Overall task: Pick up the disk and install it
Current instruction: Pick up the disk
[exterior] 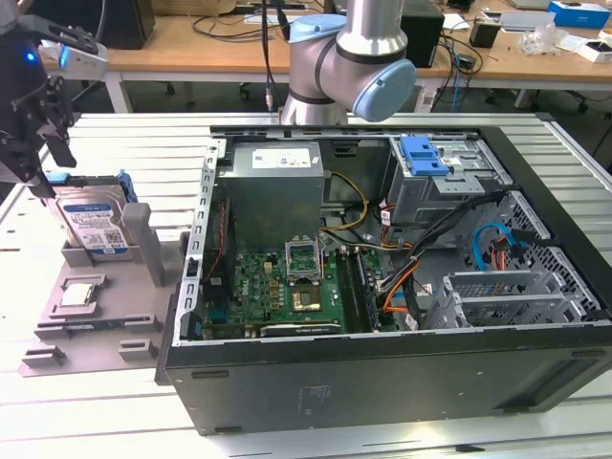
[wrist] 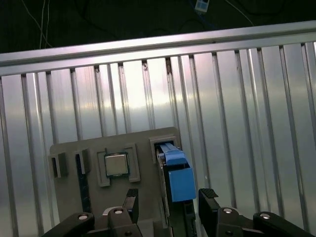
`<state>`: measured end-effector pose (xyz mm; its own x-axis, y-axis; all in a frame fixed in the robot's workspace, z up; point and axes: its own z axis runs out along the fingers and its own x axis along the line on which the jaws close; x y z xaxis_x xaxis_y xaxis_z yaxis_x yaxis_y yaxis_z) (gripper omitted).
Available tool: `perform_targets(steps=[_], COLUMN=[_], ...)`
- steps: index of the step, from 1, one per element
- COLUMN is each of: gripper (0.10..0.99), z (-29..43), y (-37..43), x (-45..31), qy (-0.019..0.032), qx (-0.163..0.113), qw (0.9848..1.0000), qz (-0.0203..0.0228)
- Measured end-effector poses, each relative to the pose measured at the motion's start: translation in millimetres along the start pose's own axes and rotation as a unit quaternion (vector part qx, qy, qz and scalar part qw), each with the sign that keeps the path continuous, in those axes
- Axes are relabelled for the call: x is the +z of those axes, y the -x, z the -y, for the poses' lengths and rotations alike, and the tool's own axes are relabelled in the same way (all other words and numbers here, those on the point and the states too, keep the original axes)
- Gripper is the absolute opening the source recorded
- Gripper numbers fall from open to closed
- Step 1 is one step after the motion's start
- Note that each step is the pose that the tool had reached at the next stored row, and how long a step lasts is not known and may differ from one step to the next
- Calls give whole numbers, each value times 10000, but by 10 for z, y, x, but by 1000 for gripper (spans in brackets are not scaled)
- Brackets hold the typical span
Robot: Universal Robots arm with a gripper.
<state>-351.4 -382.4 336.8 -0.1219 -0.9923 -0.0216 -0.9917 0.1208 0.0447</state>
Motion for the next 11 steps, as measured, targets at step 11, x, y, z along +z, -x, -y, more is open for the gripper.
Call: perform_targets(steps=[11], gripper=[600], z=[-8], y=[125], x=[132], qy=[8], qx=[-496], qw=[9988], qz=[-24])
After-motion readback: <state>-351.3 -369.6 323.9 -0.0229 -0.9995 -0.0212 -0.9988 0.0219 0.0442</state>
